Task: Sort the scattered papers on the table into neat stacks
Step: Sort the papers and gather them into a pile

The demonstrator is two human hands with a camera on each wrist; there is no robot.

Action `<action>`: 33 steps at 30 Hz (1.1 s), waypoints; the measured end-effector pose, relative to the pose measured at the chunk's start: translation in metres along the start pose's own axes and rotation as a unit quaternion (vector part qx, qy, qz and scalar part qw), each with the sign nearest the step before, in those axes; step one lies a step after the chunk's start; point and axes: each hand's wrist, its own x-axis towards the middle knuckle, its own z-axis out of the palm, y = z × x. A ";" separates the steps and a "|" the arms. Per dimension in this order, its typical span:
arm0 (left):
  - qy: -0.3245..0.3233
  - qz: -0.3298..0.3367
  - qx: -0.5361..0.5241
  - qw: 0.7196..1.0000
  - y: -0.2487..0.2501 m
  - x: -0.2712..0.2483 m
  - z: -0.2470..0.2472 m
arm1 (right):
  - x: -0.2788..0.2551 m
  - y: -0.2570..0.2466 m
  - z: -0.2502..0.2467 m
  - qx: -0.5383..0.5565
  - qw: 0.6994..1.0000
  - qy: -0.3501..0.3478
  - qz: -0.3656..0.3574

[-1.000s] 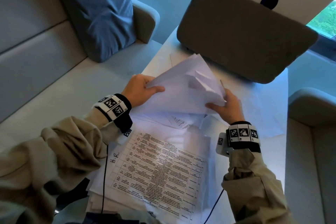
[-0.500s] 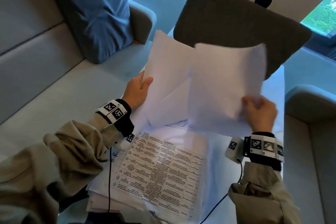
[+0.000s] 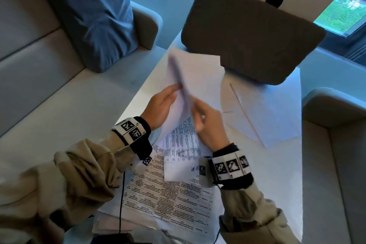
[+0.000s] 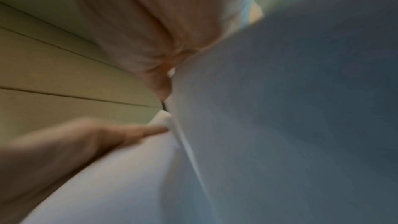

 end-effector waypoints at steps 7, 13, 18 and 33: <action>0.072 -0.067 0.061 0.993 -0.003 0.002 -0.023 | -0.006 0.021 0.005 0.058 0.969 -0.238 0.033; 0.152 0.007 0.063 0.986 0.012 0.010 -0.050 | 0.000 0.127 -0.013 -0.160 0.928 -0.103 0.320; 0.184 0.113 0.138 0.967 0.033 0.011 -0.064 | -0.012 0.152 0.005 -0.232 0.840 -0.127 0.475; 0.238 0.150 0.162 0.946 0.039 0.001 -0.066 | 0.001 0.133 0.023 -0.297 0.794 -0.168 0.503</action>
